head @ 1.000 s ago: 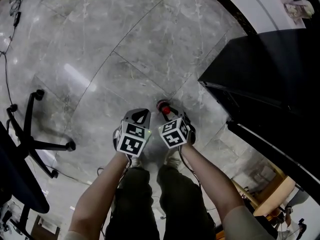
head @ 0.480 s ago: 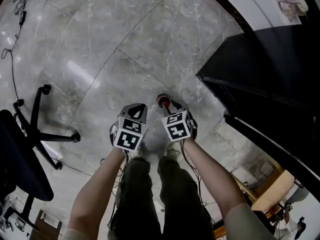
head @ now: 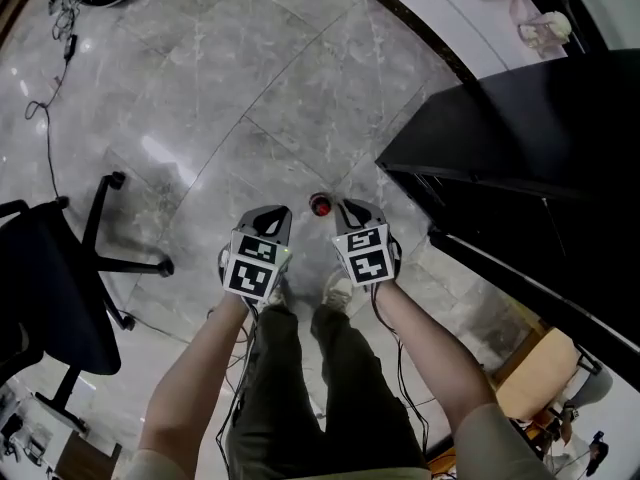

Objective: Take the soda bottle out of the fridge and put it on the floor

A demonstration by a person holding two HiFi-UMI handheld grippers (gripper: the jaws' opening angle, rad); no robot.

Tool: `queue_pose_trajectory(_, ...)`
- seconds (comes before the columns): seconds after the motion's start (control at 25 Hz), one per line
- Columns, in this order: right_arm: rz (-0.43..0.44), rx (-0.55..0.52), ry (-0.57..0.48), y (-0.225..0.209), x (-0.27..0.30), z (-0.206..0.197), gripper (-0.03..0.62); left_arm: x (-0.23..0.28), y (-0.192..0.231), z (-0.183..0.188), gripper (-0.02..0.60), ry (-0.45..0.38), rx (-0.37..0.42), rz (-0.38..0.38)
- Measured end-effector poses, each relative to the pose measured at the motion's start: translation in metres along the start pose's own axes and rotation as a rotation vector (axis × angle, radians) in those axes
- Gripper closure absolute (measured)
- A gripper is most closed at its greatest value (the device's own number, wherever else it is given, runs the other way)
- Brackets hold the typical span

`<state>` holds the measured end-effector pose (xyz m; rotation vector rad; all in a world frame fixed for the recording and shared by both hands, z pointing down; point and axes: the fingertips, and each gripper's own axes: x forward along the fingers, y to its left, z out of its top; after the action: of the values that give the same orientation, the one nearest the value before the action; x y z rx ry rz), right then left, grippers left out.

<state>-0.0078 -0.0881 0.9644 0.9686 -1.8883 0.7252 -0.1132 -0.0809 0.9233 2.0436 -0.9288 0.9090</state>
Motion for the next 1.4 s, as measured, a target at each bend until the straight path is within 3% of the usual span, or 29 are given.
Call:
queue_pose_trajectory(0.4, 0.009, 0.057, -0.155, 0.018, -0.151, 0.080, 0.577, -0.127, -0.035, 0.081, 0.575, -0.102, -0.005, 0.016)
queue_pose_trajectory(0.64, 0.025, 0.083, -0.268, 0.037, -0.251, 0.125, 0.582, -0.211, -0.067, 0.137, 0.575, -0.191, 0.066, 0.032)
queue_pose_trajectory(1.16, 0.045, 0.120, -0.491, 0.078, -0.452, 0.204, 0.585, -0.387, -0.126, 0.199, 0.574, -0.352, 0.032, 0.080)
queue_pose_trajectory(1.4, 0.043, 0.106, -0.603, 0.081, -0.548, 0.234, 0.586, -0.463, -0.159, 0.238, 0.574, -0.436, 0.107, 0.093)
